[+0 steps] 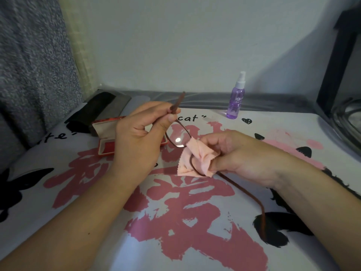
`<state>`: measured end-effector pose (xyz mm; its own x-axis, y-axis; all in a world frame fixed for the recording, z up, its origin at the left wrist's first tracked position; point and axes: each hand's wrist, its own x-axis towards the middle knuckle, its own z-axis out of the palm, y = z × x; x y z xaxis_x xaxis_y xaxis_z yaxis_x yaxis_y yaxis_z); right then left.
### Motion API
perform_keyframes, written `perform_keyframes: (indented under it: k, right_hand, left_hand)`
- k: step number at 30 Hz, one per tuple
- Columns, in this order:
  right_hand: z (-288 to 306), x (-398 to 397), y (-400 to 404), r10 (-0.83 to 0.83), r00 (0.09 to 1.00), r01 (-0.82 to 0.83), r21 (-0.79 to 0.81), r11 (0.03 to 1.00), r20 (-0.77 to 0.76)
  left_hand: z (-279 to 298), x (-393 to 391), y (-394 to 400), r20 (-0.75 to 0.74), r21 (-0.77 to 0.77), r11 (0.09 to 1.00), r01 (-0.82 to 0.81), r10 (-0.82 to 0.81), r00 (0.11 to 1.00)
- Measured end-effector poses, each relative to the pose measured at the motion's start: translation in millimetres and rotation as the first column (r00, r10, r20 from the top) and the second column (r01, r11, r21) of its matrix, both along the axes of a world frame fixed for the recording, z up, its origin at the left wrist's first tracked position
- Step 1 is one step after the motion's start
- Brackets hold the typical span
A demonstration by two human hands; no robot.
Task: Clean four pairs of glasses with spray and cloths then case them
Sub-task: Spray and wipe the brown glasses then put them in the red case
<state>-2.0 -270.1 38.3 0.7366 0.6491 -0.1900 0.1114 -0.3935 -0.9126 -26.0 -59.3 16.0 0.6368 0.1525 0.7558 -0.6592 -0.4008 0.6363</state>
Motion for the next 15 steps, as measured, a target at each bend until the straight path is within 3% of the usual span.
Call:
perform_keyframes:
  k: [4, 10, 15]
  right_hand:
    - [-4, -2, 2, 0.028, 0.997, -0.032, -0.048, 0.998, -0.076]
    - [-4, -5, 7, -0.045, 0.998, 0.05, -0.121, 0.991, 0.042]
    - [-10, -10, 17, -0.174, 0.979, 0.175, -0.002, 0.985, 0.106]
  left_hand:
    - [-2, 0, 0, -0.016, -0.014, 1.0, 0.014, -0.015, 1.0]
    - [-1, 0, -3, -0.072, -0.059, 0.998, 0.028, -0.032, 0.997]
    - [1, -1, -2, -0.174, -0.168, 0.986, 0.025, -0.055, 0.983]
